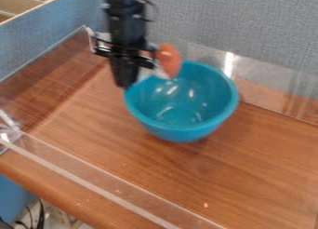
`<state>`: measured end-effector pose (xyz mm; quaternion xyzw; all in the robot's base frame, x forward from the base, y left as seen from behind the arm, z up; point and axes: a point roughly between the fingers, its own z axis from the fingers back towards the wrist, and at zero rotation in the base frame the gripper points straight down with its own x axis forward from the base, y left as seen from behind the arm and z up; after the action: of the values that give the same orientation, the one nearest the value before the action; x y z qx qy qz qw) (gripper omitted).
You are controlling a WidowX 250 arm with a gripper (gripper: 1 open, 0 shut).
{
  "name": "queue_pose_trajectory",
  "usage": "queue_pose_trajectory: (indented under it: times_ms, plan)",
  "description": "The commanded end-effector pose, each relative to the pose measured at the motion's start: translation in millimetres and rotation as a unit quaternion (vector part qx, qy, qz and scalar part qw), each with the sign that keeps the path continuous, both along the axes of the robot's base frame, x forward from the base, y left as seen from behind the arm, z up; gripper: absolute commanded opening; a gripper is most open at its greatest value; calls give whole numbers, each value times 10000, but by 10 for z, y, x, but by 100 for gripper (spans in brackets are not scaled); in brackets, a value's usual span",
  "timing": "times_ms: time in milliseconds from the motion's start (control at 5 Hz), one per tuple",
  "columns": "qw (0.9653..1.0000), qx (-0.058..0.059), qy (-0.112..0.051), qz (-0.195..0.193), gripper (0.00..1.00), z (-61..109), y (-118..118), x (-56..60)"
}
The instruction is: Remove the mushroom from inside the blue bowl and put it on the table
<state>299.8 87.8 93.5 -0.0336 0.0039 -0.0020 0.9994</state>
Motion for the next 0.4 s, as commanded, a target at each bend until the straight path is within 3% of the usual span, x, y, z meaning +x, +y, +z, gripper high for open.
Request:
queue_pose_trajectory:
  times_ms: [0, 200]
  plan:
    - [9998, 95, -73, -130, 0, 14, -27, -31]
    - [9997, 124, -4, -229, 0, -46, -82, -46]
